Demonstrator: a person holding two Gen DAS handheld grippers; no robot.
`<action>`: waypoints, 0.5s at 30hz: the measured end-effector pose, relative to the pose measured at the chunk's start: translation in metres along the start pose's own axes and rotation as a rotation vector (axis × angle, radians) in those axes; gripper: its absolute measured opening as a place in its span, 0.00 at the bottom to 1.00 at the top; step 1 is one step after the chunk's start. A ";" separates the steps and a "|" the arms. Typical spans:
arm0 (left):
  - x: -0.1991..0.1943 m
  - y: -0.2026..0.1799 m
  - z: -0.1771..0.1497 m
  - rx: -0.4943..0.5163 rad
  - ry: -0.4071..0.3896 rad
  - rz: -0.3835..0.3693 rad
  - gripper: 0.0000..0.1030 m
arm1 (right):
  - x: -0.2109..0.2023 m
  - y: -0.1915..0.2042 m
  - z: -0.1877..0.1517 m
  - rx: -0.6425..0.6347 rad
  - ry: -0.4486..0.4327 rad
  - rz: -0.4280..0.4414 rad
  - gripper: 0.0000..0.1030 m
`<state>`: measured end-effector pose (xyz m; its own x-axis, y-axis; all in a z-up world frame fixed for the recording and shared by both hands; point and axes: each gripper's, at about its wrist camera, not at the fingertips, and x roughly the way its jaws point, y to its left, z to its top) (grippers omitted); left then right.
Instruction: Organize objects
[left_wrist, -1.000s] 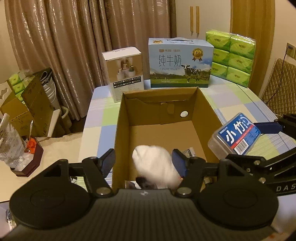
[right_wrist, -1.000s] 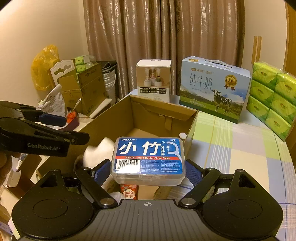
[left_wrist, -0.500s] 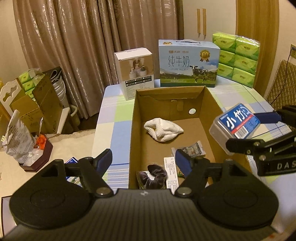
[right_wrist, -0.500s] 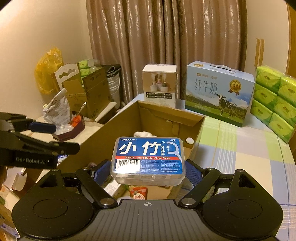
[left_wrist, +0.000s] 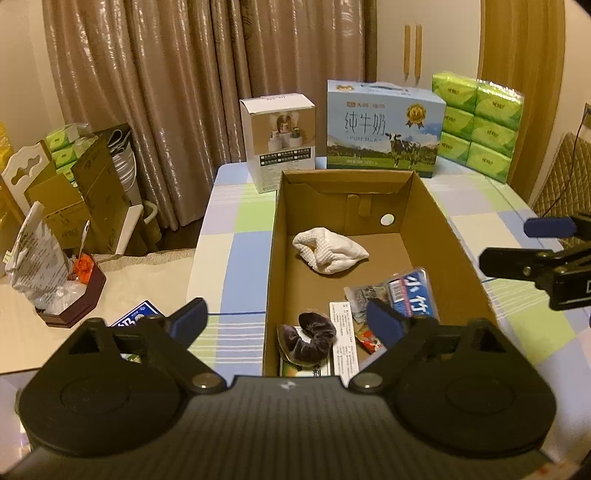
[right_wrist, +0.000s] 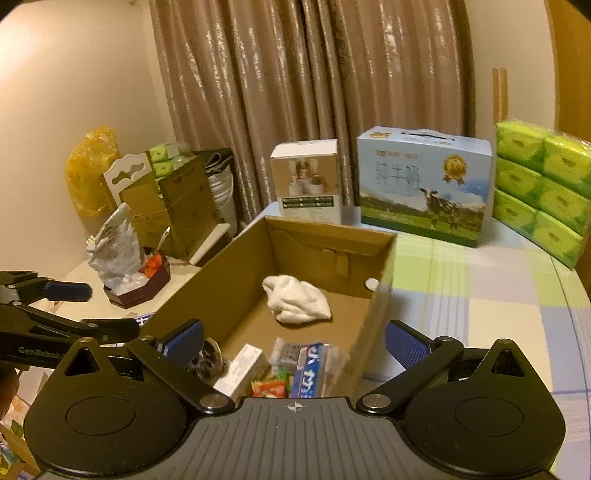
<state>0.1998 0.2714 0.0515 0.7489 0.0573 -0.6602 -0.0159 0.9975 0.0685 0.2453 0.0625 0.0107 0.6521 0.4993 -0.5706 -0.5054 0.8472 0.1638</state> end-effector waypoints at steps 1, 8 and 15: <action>-0.005 0.000 -0.002 -0.007 -0.009 0.001 0.94 | -0.006 0.000 -0.001 0.002 0.000 -0.003 0.98; -0.051 -0.003 -0.021 -0.060 -0.049 -0.002 0.99 | -0.056 0.009 -0.013 0.023 -0.004 -0.026 0.98; -0.101 -0.018 -0.048 -0.088 -0.049 -0.005 0.99 | -0.107 0.028 -0.041 0.069 0.032 -0.038 0.98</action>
<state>0.0925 0.2500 0.0812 0.7806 0.0526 -0.6228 -0.0691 0.9976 -0.0024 0.1379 0.0254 0.0429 0.6515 0.4611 -0.6024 -0.4393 0.8767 0.1960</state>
